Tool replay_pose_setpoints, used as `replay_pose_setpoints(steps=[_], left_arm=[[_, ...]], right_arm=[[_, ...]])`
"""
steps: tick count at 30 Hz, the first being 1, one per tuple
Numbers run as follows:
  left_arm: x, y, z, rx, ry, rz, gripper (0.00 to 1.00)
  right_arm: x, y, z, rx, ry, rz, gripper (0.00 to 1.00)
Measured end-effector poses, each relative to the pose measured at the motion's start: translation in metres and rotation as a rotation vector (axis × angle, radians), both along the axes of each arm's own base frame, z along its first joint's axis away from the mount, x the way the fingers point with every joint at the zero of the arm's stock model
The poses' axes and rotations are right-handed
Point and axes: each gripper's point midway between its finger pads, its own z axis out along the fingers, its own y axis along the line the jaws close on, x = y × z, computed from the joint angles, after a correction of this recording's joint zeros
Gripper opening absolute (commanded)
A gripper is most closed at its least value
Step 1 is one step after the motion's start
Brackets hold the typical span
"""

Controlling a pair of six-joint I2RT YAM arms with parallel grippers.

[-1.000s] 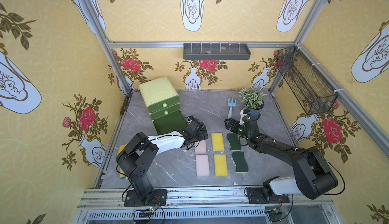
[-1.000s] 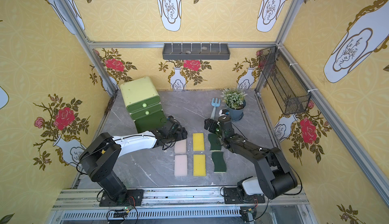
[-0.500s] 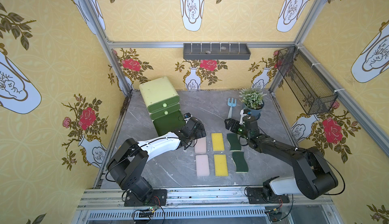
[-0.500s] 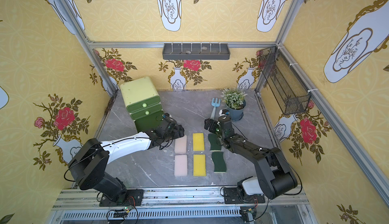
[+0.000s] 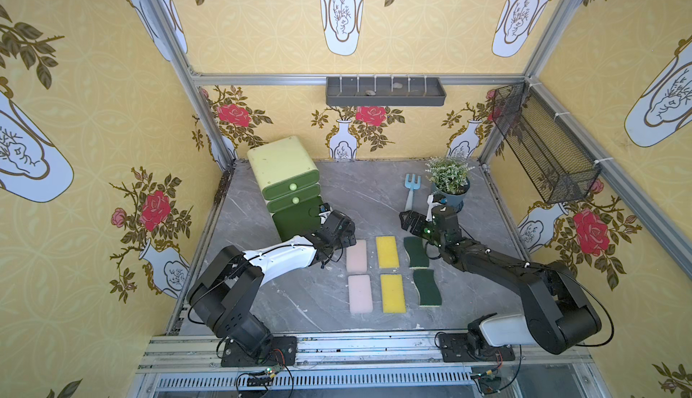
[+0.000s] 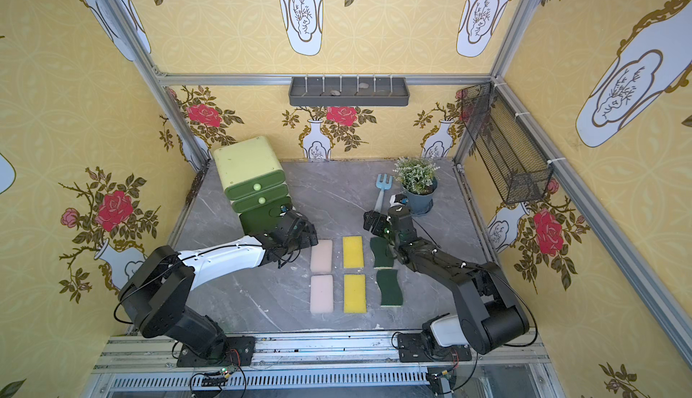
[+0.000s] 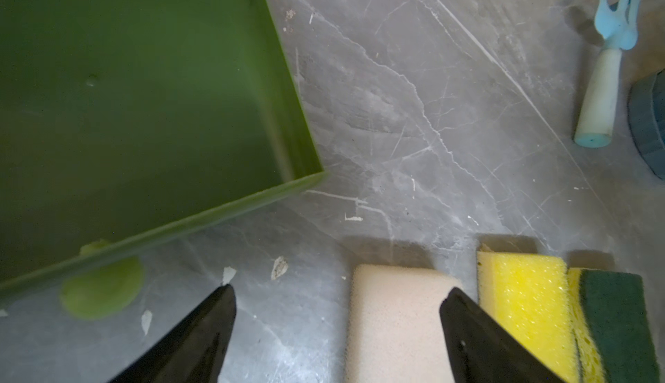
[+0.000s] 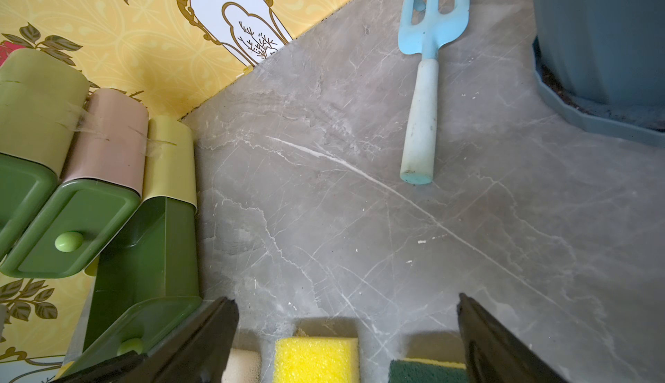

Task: Take the sponge out of the drawer
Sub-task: Close the drawer in the storage box.

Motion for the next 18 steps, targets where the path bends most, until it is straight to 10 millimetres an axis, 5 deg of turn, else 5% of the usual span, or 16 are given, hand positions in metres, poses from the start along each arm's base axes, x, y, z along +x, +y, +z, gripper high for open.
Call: replay_pose_setpoints(steps=[18], left_arm=[[0.047, 0.029, 0.016, 0.062, -0.108, 0.007, 0.94]], right_arm=[[0.0, 0.0, -0.003, -0.003, 0.006, -0.001, 0.98]])
